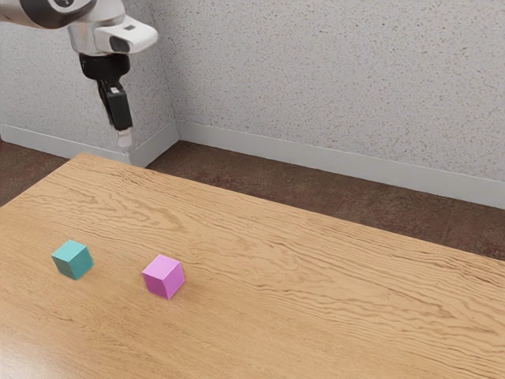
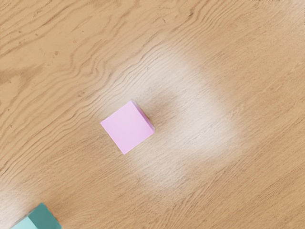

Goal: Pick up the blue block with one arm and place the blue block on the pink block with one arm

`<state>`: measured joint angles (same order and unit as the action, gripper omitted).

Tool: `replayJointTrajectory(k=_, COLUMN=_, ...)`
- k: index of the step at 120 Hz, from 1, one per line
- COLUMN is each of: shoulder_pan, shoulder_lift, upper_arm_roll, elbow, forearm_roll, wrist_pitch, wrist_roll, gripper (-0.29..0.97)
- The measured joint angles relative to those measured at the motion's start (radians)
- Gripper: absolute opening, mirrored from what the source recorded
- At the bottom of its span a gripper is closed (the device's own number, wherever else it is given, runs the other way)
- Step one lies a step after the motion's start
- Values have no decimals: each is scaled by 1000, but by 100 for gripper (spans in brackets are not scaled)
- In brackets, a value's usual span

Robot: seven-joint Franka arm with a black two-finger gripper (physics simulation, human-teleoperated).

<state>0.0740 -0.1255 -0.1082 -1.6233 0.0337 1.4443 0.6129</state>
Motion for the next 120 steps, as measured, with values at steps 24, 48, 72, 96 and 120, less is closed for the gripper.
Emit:
replayJointTrajectory(k=24, shoulder_pan=44, shoulder_lift=-128, upper_arm_roll=27, elbow=-198, forearm_roll=6, wrist_pitch=24, wrist_roll=75, gripper=68)
replayJointTrajectory(k=48, shoulder_pan=74, shoulder_lift=-197, upper_arm_roll=249, elbow=-522, forearm_roll=100, wrist_pitch=230, wrist_roll=325, gripper=68)
replayJointTrajectory(k=72, shoulder_pan=112, shoulder_lift=-138, upper_arm_roll=279, elbow=-537, forearm_roll=125, wrist_pitch=383, wrist_roll=624, gripper=68)
replayJointTrajectory(k=96, shoulder_pan=193, shoulder_lift=29, upper_arm_roll=281, elbow=-538, forearm_roll=118, wrist_pitch=565, wrist_roll=924, gripper=68)
replayJointTrajectory(k=120, shoulder_pan=256, shoulder_lift=173, upper_arm_roll=280, elbow=-541, forearm_roll=86, wrist_pitch=727, wrist_roll=1142, gripper=68)
